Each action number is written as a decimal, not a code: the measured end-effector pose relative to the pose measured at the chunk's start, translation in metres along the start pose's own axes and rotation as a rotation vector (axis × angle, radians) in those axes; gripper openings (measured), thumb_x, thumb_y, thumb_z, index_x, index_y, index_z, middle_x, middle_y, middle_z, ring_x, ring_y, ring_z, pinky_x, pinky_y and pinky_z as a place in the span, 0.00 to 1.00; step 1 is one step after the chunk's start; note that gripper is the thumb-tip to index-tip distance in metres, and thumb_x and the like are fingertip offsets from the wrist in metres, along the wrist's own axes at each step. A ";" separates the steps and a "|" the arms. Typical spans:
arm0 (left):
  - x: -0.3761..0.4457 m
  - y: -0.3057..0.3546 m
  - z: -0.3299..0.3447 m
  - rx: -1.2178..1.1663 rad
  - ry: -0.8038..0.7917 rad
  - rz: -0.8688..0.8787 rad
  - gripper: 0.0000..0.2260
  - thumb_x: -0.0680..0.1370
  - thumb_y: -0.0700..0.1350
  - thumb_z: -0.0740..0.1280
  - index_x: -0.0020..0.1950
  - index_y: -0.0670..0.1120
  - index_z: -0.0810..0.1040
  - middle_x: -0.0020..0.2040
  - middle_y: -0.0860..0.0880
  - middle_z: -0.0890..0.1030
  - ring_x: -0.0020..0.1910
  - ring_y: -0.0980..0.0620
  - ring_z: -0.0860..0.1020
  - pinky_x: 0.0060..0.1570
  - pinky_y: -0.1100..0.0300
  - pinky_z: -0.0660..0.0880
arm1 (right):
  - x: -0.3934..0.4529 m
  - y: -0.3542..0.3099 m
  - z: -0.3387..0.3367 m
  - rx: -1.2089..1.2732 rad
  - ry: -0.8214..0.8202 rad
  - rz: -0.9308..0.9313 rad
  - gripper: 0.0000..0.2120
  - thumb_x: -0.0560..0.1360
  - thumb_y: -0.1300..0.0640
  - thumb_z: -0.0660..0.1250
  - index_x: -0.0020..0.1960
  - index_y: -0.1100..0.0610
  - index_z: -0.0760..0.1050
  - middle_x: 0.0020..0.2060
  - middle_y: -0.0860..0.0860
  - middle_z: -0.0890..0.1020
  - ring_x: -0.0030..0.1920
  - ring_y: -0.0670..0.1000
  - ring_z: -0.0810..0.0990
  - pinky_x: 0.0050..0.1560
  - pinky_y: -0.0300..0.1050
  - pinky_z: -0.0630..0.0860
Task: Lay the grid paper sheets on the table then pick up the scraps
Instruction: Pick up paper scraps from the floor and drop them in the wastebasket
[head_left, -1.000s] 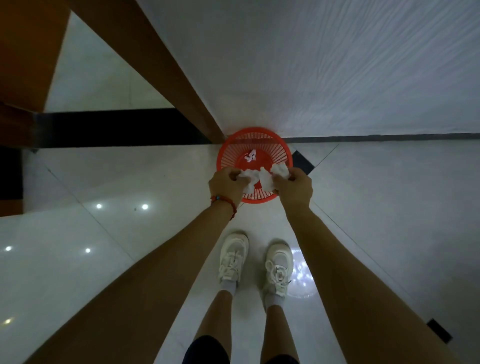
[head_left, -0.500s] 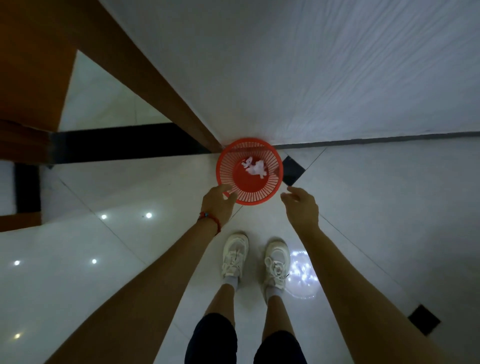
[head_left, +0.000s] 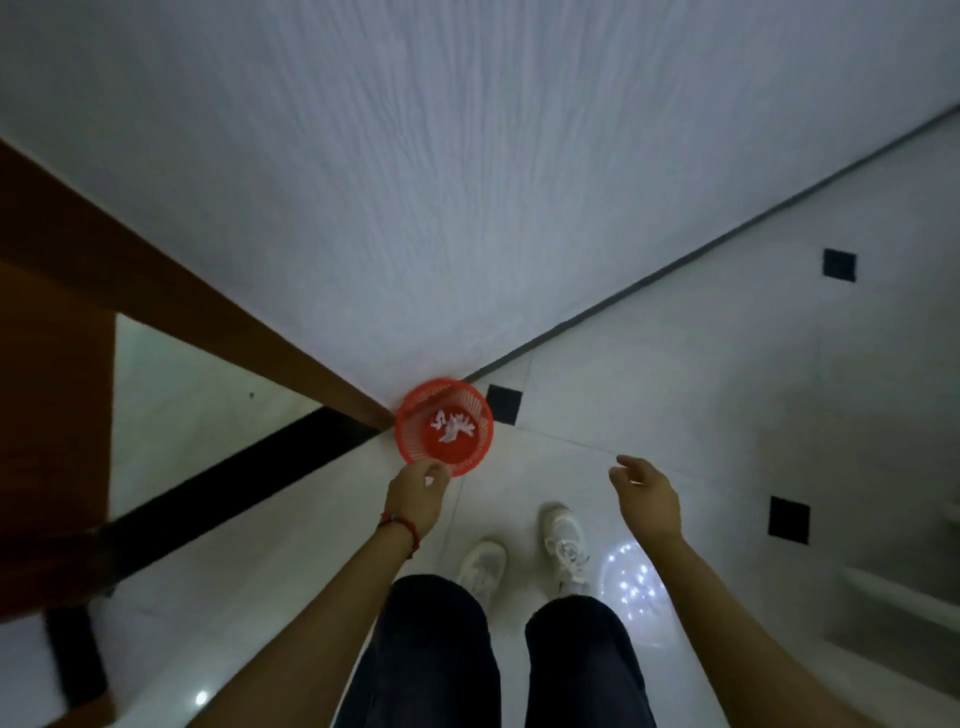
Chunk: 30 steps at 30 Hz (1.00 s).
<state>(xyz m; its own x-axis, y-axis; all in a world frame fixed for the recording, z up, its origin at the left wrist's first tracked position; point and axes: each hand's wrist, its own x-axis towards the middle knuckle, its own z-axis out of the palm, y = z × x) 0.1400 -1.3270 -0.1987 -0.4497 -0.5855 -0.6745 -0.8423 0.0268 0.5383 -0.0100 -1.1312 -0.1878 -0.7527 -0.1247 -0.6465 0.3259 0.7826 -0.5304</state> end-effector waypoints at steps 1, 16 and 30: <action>-0.008 0.008 -0.003 0.027 -0.018 0.034 0.13 0.78 0.44 0.60 0.59 0.39 0.76 0.59 0.40 0.78 0.59 0.43 0.75 0.53 0.61 0.68 | -0.015 0.007 -0.006 0.048 0.040 0.023 0.16 0.77 0.57 0.61 0.63 0.60 0.73 0.59 0.59 0.78 0.59 0.58 0.76 0.57 0.44 0.67; -0.158 0.033 0.066 0.589 -0.543 0.391 0.12 0.78 0.44 0.61 0.53 0.37 0.78 0.55 0.37 0.80 0.56 0.41 0.77 0.57 0.54 0.72 | -0.245 0.205 -0.082 0.728 0.545 0.365 0.14 0.76 0.57 0.62 0.60 0.60 0.75 0.56 0.60 0.80 0.56 0.59 0.78 0.60 0.54 0.74; -0.400 -0.018 0.300 0.888 -0.925 0.654 0.06 0.78 0.44 0.61 0.48 0.42 0.75 0.42 0.45 0.77 0.43 0.47 0.75 0.44 0.61 0.70 | -0.495 0.480 -0.045 1.191 0.950 0.737 0.13 0.76 0.58 0.62 0.58 0.62 0.76 0.47 0.56 0.79 0.51 0.59 0.79 0.57 0.54 0.75</action>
<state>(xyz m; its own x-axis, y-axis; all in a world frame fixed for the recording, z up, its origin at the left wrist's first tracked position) 0.2460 -0.8504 -0.0897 -0.5590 0.4461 -0.6989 -0.1613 0.7683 0.6194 0.4933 -0.6666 -0.0973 -0.1637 0.7611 -0.6276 0.6241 -0.4128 -0.6634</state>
